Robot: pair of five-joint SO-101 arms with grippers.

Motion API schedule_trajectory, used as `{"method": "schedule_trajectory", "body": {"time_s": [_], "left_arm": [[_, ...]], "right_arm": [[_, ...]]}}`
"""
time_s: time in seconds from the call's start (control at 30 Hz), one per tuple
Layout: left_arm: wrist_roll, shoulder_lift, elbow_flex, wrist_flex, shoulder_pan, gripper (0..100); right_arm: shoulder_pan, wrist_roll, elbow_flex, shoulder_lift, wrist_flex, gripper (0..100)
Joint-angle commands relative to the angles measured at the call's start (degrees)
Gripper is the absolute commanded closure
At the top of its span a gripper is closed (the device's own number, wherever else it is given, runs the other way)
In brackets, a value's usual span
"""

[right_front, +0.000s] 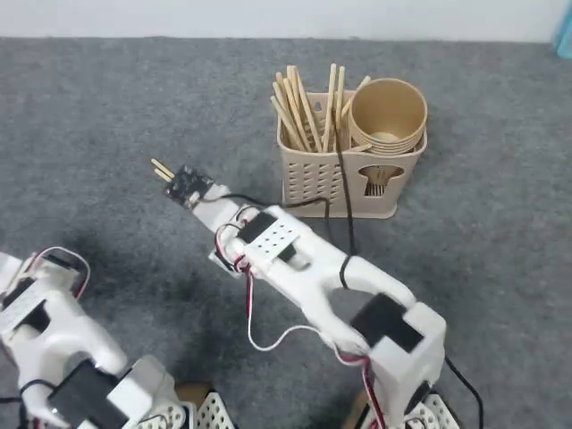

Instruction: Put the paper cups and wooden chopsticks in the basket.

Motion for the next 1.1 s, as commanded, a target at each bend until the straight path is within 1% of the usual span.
{"method": "schedule_trajectory", "body": {"time_s": [0.0,0.13,0.2,0.27,0.3,0.37,0.5,0.67,0.87,0.97,1.07], "left_arm": [[0.44,-0.18,-2.51,0.00,0.00,87],[0.44,-0.18,-2.51,0.00,0.09,87],[0.44,-0.18,-2.51,0.00,0.09,87],[0.44,-0.18,-2.51,0.00,0.09,87],[0.44,-0.18,-2.51,0.00,0.09,87],[0.44,-0.18,-2.51,0.00,0.09,87],[0.44,-0.18,-2.51,-0.09,0.09,87],[0.44,-0.18,-2.51,-0.09,0.09,87],[0.44,-0.18,-2.51,-0.09,0.09,87],[0.44,-0.18,-2.51,-0.09,0.09,87],[0.44,-0.18,-2.51,-0.09,0.09,87]], "right_arm": [[2.51,1.76,-4.48,1.45,-1.63,80.5],[4.00,1.76,-7.21,4.88,-1.54,81.8],[4.00,1.58,-7.30,5.49,-1.54,88.5],[3.82,1.41,-7.21,5.41,-1.54,99.0],[3.82,1.41,-6.95,4.97,-1.45,99.5],[3.91,1.41,-6.33,3.47,-0.22,95.7],[3.82,1.32,-5.80,-2.07,6.20,99.3],[3.82,1.32,-5.71,-9.98,17.19,99.1],[4.00,1.76,-4.84,-17.01,34.42,99.1],[4.26,2.90,1.85,-20.44,37.58,99.1],[4.26,7.47,13.36,-25.71,34.59,99.0]]}}
